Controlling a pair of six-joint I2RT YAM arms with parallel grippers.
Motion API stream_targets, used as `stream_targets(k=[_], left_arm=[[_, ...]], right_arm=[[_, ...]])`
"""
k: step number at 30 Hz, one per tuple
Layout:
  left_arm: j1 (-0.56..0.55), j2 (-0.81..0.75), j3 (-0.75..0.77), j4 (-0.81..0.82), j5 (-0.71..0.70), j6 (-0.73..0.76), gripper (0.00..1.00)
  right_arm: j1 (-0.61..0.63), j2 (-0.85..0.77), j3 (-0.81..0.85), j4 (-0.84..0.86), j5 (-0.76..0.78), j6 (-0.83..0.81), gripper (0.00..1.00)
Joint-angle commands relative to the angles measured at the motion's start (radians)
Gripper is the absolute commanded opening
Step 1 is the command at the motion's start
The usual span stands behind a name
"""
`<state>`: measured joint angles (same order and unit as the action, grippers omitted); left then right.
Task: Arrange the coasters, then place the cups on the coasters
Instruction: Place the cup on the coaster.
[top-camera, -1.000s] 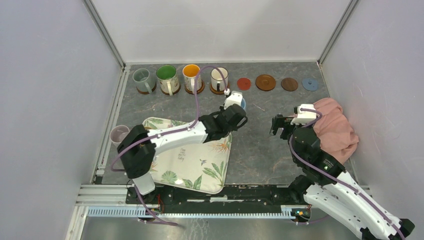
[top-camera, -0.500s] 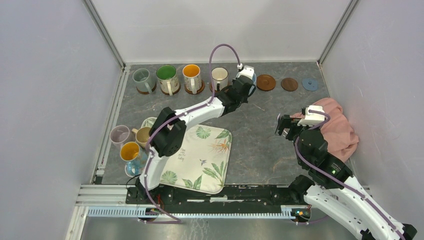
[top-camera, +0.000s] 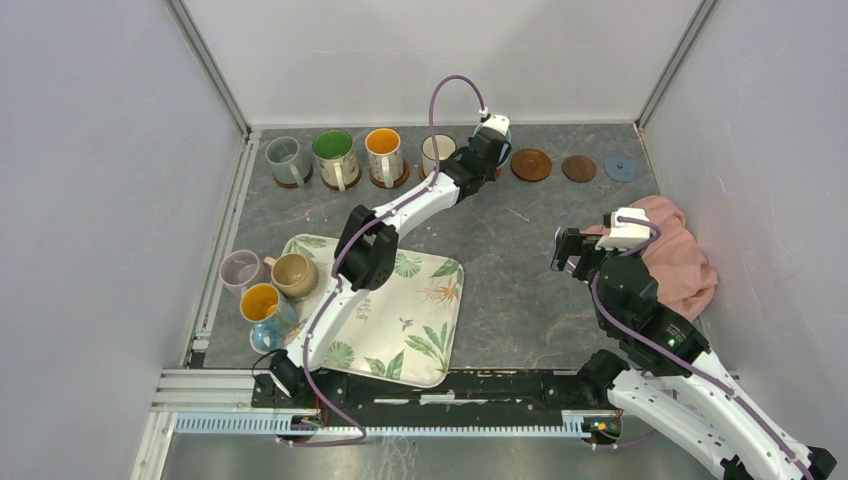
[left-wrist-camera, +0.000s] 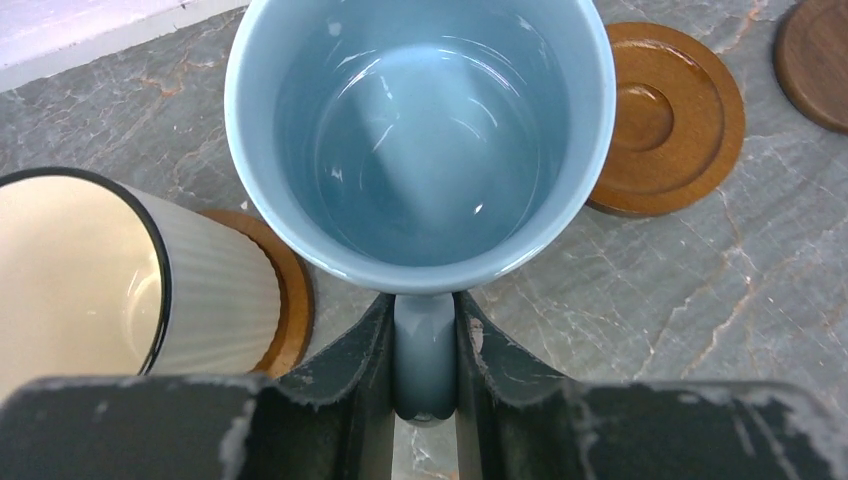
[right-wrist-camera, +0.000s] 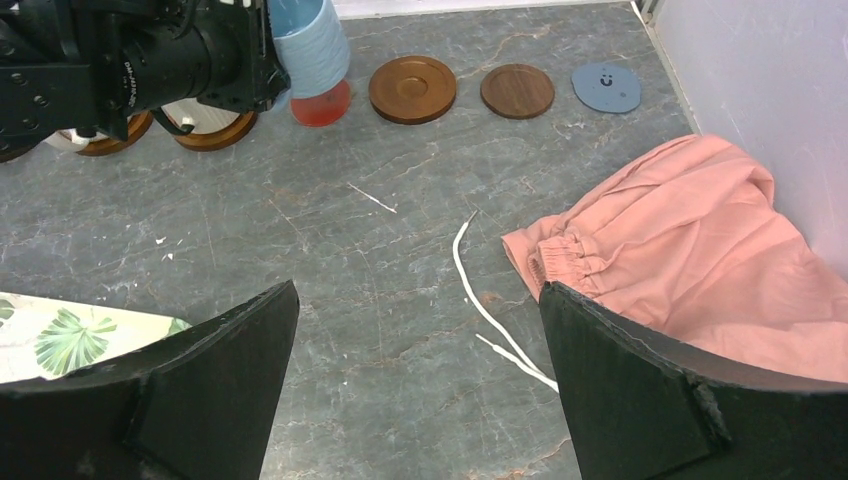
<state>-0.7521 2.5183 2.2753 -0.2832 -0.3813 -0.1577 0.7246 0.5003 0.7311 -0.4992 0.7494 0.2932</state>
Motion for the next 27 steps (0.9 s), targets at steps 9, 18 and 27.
stream_targets(k=[9, 18, 27], left_arm=[[0.016, 0.068, 0.162, 0.094, 0.031, 0.069, 0.02], [0.019, 0.079, 0.162, 0.079, 0.041, 0.055, 0.02], [0.025, 0.078, 0.161, 0.07, 0.035, 0.039, 0.08]], right_arm=[[-0.001, -0.003, 0.058, -0.054, -0.007, 0.023, 0.98], [-0.001, -0.002, 0.05, -0.056, -0.017, 0.036, 0.98], [-0.001, -0.003, 0.045, -0.058, -0.016, 0.035, 0.98]])
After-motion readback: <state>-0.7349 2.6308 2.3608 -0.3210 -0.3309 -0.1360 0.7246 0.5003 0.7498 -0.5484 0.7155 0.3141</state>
